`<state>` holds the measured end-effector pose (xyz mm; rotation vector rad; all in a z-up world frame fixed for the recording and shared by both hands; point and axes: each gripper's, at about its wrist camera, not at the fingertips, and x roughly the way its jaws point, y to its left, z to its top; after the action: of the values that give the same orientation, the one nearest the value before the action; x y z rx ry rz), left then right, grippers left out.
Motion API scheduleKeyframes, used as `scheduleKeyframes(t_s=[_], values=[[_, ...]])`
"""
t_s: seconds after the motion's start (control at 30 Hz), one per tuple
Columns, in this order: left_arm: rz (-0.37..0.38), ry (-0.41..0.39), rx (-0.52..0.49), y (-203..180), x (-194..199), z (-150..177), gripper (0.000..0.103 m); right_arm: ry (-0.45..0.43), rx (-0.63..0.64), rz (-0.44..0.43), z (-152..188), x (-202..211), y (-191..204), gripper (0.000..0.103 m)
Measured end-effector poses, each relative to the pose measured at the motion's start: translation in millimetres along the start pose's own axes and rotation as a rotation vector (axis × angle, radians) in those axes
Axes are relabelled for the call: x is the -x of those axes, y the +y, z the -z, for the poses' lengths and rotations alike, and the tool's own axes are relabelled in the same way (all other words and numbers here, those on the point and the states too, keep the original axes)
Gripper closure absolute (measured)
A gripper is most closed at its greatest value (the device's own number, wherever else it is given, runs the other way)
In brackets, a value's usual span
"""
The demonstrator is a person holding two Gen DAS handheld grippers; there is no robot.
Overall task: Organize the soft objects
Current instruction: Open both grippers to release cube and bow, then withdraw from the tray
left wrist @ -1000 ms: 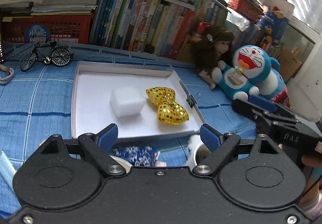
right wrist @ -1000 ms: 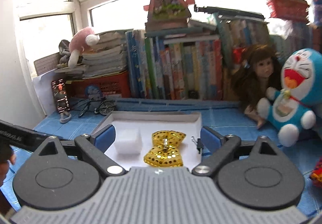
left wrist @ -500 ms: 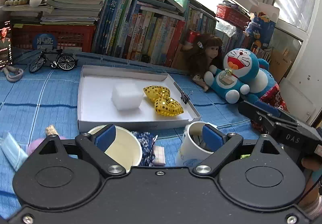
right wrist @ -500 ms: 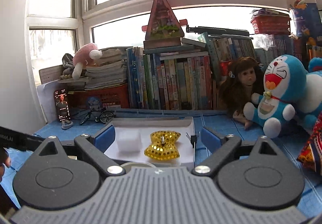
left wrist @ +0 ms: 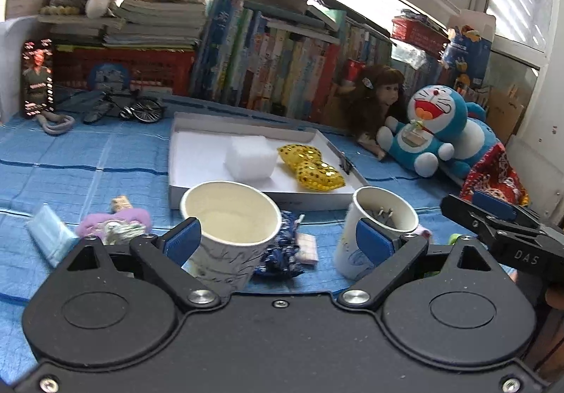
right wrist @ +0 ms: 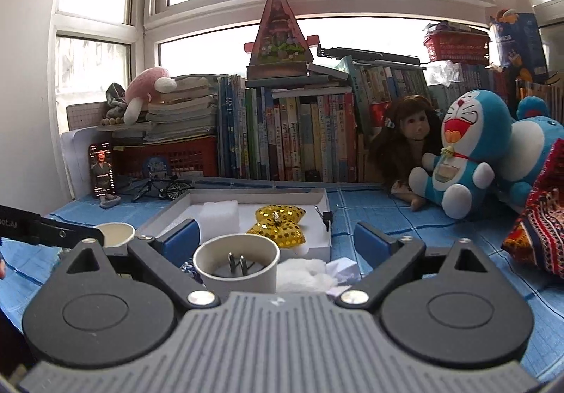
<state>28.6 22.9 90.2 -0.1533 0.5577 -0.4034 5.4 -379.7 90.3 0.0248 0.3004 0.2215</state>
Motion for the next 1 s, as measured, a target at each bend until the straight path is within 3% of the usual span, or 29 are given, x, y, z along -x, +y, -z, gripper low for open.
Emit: scheduleKeyframes(t_s=[0.3, 0.63, 0.8, 1.0], values=[[-0.128, -0.087, -0.038, 10, 7, 35, 0.008, 0.028, -0.012, 0.072, 26, 4, -8, 0.005], [-0.257, -0.101, 0.007, 31, 8, 53, 0.008, 0.065, -0.01, 0.136, 48, 4, -16, 0.005], [-0.334, -0.061, -0.046, 35, 2, 62, 0.008, 0.085, -0.004, 0.164, 57, 3, -19, 0.005], [-0.324, -0.025, -0.043, 37, -7, 69, 0.012, 0.113, 0.009, 0.208, 66, -1, -22, 0.005]])
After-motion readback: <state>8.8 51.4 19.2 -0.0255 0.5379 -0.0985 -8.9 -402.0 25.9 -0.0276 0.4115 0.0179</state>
